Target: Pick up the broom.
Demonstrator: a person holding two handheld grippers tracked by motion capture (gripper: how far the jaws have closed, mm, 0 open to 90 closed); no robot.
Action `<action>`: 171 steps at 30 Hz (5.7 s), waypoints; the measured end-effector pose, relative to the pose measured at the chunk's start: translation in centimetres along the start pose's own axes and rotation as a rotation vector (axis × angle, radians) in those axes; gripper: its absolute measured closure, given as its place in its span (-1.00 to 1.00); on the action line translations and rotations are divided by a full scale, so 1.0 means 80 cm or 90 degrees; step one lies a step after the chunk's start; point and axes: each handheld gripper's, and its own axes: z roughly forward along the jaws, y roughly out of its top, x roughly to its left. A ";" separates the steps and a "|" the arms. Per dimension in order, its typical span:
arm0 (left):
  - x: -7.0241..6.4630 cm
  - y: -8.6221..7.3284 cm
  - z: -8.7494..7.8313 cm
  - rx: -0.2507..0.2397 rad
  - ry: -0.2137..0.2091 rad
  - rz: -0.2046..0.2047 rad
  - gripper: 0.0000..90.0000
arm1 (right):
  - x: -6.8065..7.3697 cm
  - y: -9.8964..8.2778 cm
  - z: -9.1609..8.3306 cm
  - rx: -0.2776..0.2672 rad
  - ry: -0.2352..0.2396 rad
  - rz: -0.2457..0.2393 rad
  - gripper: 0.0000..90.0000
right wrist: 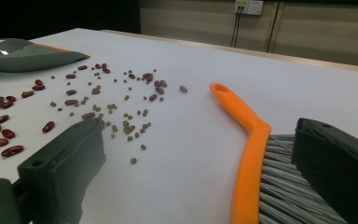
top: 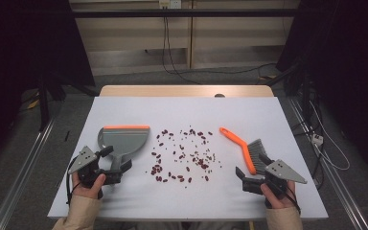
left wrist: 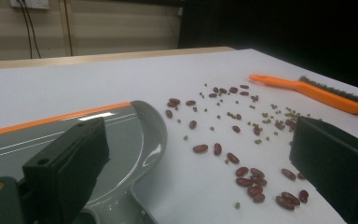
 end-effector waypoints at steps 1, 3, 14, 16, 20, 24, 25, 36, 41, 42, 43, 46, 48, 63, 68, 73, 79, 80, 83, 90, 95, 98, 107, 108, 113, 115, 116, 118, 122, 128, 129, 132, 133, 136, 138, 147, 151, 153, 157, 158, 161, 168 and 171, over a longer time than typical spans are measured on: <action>0.000 0.000 0.000 0.000 0.001 0.000 -0.90 | 0.000 0.000 0.000 0.000 0.000 0.000 -0.95; 0.000 0.000 0.000 0.000 0.001 0.000 -0.90 | 0.001 0.000 0.001 0.000 0.000 -0.001 -0.94; 0.000 0.000 0.000 0.000 0.005 0.001 -0.90 | -0.004 0.008 0.005 0.019 0.004 0.017 -0.93; 0.001 0.000 -0.001 0.000 0.006 0.004 -0.90 | -0.006 0.013 0.009 0.018 -0.007 0.035 -0.90; 0.001 0.001 -0.002 -0.002 0.008 0.004 -0.90 | -0.010 0.021 0.016 0.027 -0.014 0.033 -0.90; 0.001 0.001 -0.002 -0.002 0.008 0.005 -0.90 | -0.013 0.028 0.025 0.045 -0.006 0.040 -0.91; 0.001 0.001 -0.002 -0.002 0.008 0.005 -0.90 | -0.013 0.028 0.025 0.045 -0.006 0.040 -0.91; 0.001 0.001 -0.002 -0.006 0.011 0.004 -0.90 | -0.030 0.052 0.061 0.101 -0.016 0.061 -0.85; 0.002 0.001 -0.002 -0.005 0.009 0.002 -0.90 | -0.035 0.058 0.075 0.123 -0.020 0.052 -0.79; 0.001 0.001 -0.002 -0.005 0.009 0.003 -0.90 | -0.035 0.058 0.075 0.123 -0.020 0.052 -0.79; 0.001 0.001 -0.002 -0.005 0.009 0.003 -0.90 | -0.036 0.059 0.077 0.126 -0.020 0.055 -0.78; 0.002 0.001 -0.003 -0.006 0.010 0.003 -0.90 | -0.040 0.061 0.083 0.142 -0.025 0.055 -0.75; 0.003 0.001 -0.003 -0.005 0.010 0.004 -0.90 | -0.047 0.063 0.089 0.157 -0.030 0.061 -0.68; 0.003 0.000 -0.003 -0.002 0.009 0.004 -0.90 | -0.080 0.067 0.114 0.261 -0.051 0.083 0.01; 0.003 0.000 -0.002 0.000 0.009 0.000 -0.90 | -0.079 0.063 0.123 0.305 -0.051 0.070 0.06; 0.003 0.000 -0.002 0.000 0.009 -0.001 -0.90 | -0.079 0.060 0.129 0.332 -0.056 0.053 0.10; 0.003 0.000 -0.002 0.000 0.009 -0.001 -0.90 | -0.080 0.058 0.132 0.355 -0.056 0.061 0.13; 0.003 0.000 -0.002 0.000 0.008 -0.001 -0.90 | -0.080 0.058 0.132 0.358 -0.058 0.060 0.13; 0.003 0.000 -0.002 0.000 0.008 -0.001 -0.90 | -0.077 0.058 0.134 0.365 -0.063 0.055 0.13; 0.003 0.000 -0.002 0.000 0.008 -0.002 -0.90 | -0.075 0.059 0.137 0.381 -0.062 0.048 0.25; 0.003 0.000 -0.001 0.000 0.007 0.000 -0.90 | -0.075 0.058 0.141 0.398 -0.060 0.039 0.41; 0.003 0.000 -0.001 0.000 0.007 -0.001 -0.90 | -0.072 0.056 0.147 0.414 -0.067 0.038 0.45; 0.003 0.000 -0.002 -0.001 0.007 0.002 -0.90 | -0.074 0.056 0.153 0.431 -0.078 0.077 0.50; 0.003 0.000 -0.002 -0.001 0.007 0.002 -0.90 | -0.074 0.056 0.153 0.430 -0.080 0.079 0.51; 0.003 0.000 -0.002 -0.001 0.007 0.003 -0.90 | -0.074 0.059 0.156 0.445 -0.078 0.074 0.52; 0.004 0.000 -0.003 -0.004 0.009 0.005 -0.90 | -0.076 0.059 0.155 0.444 -0.074 0.083 0.52; 0.004 0.000 -0.004 -0.005 0.012 0.004 -0.90 | -0.076 0.059 0.155 0.444 -0.072 0.083 0.52; 0.004 0.000 -0.004 -0.006 0.014 0.003 -0.90 | -0.077 0.060 0.155 0.448 -0.068 0.085 0.52; 0.004 0.000 -0.005 -0.008 0.015 0.002 -0.90 | -0.078 0.063 0.154 0.450 -0.064 0.081 0.53; 0.004 0.001 -0.005 -0.008 0.016 0.004 -0.90 | -0.079 0.072 0.140 0.408 -0.062 0.080 0.56; 0.004 0.001 -0.005 -0.008 0.017 0.004 -0.90 | -0.081 0.075 0.135 0.390 -0.059 0.084 0.56; 0.005 0.000 -0.005 -0.005 0.020 0.004 -0.90 | -0.085 0.079 0.122 0.355 -0.049 0.101 0.56; 0.004 0.000 -0.005 -0.006 0.020 0.004 -0.90 | -0.086 0.079 0.118 0.341 -0.049 0.107 0.56; 0.004 0.001 -0.005 -0.007 0.022 0.007 -0.90 | -0.090 0.082 0.106 0.305 -0.046 0.110 0.57; 0.003 0.001 -0.005 -0.007 0.023 0.005 -0.90 | -0.091 0.085 0.101 0.285 -0.041 0.116 0.57; 0.003 0.001 -0.003 -0.006 0.024 0.008 -0.90 | -0.091 0.090 0.089 0.205 -0.033 0.131 0.57; 0.003 0.002 -0.003 -0.010 0.027 0.011 -0.90 | -0.093 0.091 0.081 0.162 -0.033 0.144 0.57; 0.002 0.004 -0.002 -0.011 0.028 0.013 -0.90 | -0.093 0.094 0.077 0.142 -0.028 0.147 0.58; -0.005 0.011 0.000 -0.020 0.025 0.022 -0.91 | -0.090 0.101 0.071 0.116 -0.021 0.146 0.58; -0.007 0.013 0.001 -0.023 0.024 0.026 -0.91 | -0.089 0.104 0.069 0.112 -0.017 0.143 0.58; -0.014 0.021 0.003 -0.033 0.015 0.029 -0.91 | -0.087 0.109 0.066 0.094 -0.012 0.143 0.59; -0.026 0.040 0.009 -0.050 0.005 0.040 -0.92 | -0.083 0.122 0.059 0.062 -0.014 0.140 0.59; -0.032 0.047 0.015 -0.051 0.000 0.047 -0.92 | -0.078 0.127 0.061 0.058 -0.013 0.137 0.59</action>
